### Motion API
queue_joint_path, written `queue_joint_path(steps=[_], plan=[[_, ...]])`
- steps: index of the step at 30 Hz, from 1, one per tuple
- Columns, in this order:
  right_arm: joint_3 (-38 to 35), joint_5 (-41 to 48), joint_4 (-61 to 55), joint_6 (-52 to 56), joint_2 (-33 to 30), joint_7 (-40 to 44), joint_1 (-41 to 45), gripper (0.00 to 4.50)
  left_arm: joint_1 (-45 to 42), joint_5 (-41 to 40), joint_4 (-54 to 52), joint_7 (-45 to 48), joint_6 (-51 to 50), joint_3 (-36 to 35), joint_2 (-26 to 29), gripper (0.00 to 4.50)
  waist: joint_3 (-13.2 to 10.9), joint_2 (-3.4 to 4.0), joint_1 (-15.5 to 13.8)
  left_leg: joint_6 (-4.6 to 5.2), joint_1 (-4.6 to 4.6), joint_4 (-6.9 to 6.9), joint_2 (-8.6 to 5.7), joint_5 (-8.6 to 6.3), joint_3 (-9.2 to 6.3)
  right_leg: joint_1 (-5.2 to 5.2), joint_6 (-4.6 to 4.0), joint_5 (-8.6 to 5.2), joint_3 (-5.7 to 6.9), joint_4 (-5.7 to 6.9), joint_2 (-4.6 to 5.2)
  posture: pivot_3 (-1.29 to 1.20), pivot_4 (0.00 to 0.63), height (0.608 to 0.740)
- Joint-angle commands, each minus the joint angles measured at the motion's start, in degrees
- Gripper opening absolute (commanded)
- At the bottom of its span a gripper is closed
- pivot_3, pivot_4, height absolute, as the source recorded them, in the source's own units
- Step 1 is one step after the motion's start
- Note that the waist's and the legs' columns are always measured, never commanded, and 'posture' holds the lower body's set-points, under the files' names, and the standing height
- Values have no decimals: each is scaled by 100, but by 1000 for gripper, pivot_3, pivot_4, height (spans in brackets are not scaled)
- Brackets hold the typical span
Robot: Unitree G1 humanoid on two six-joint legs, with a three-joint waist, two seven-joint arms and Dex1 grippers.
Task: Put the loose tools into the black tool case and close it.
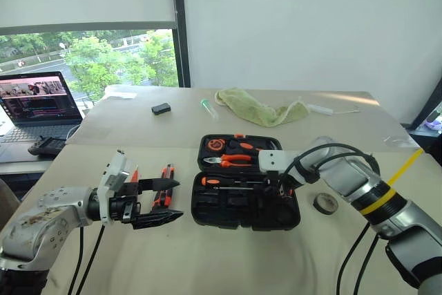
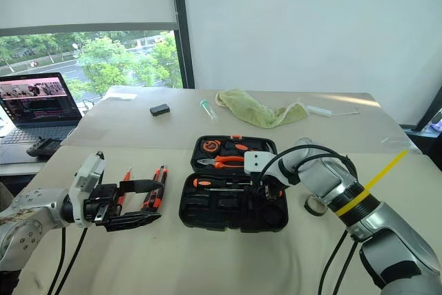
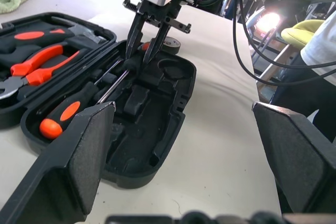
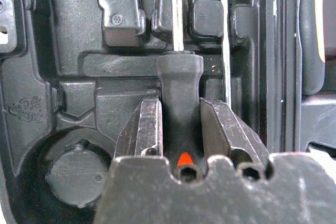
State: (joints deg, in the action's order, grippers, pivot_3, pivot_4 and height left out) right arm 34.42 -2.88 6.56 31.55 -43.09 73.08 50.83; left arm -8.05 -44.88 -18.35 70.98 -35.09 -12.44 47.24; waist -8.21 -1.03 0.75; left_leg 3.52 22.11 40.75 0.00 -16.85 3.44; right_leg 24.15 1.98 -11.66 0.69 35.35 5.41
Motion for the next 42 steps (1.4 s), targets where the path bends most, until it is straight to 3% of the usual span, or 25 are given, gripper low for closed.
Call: queue_joint_path(steps=[1, 17, 19, 24, 32, 35, 40, 42], plan=[[28, -367, 481, -58, 45, -96, -10, 728, 102, -53, -179, 47, 156, -195, 81, 4500, 0, -1, 12, -1, -3, 0, 1, 0, 0, -1, -2, 1, 0, 0, 0, 0, 150, 740], [50, -666, 1188, -487, 269, 56, -46, 728, 306, 21, -308, -87, 285, -183, 54, 4500, 24, -36, 6, -12, -45, -4, 22, 4, -1, -6, -42, 3, -4, -2, 18, 0, 150, 740], [-5, -657, 1211, -512, 315, 12, -34, 1733, 325, 14, -309, -94, 303, -181, 63, 4500, 26, -38, 6, -12, -46, -4, 25, 4, -1, -6, -47, 1, -5, -2, 27, 0, 150, 740], [-133, -697, 1081, -509, 337, 4, -71, 3359, 366, 18, -311, -109, 345, -178, 74, 4500, 25, -38, -21, -40, -35, -11, 24, -12, -4, 2, -46, 2, 4, -10, 51, 0, 150, 740], [-550, -339, 166, -179, 218, 328, -225, 3359, 367, 12, -294, -144, 367, -180, 59, 4500, 26, -39, -8, -24, -18, -69, 14, 12, 1, 13, -34, 9, 20, -28, 65, 0, 150, 740], [-1317, 440, -831, 455, 137, 397, -617, 3359, 413, -1, -324, -193, 359, -211, 49, 4500, 22, -34, -35, -31, 5, -90, 15, 16, -4, 33, -40, 5, 30, -33, 64, 0, 150, 740], [-2736, 1281, -2049, 1257, 462, -567, -1584, 1948, 480, -11, -355, -332, 357, -237, -20, 4500, 19, -29, -43, -78, 80, -97, 12, 46, -1, 110, -40, 5, 43, -27, 57, 0, 150, 740], [-3240, 1503, -2515, 1694, 928, -1273, -1907, 1279, 458, -8, -340, -425, 358, -228, -76, 4500, 18, -28, -32, -77, 82, -96, 10, 45, 2, 110, -39, 5, 43, -28, 53, 0, 150, 740]])
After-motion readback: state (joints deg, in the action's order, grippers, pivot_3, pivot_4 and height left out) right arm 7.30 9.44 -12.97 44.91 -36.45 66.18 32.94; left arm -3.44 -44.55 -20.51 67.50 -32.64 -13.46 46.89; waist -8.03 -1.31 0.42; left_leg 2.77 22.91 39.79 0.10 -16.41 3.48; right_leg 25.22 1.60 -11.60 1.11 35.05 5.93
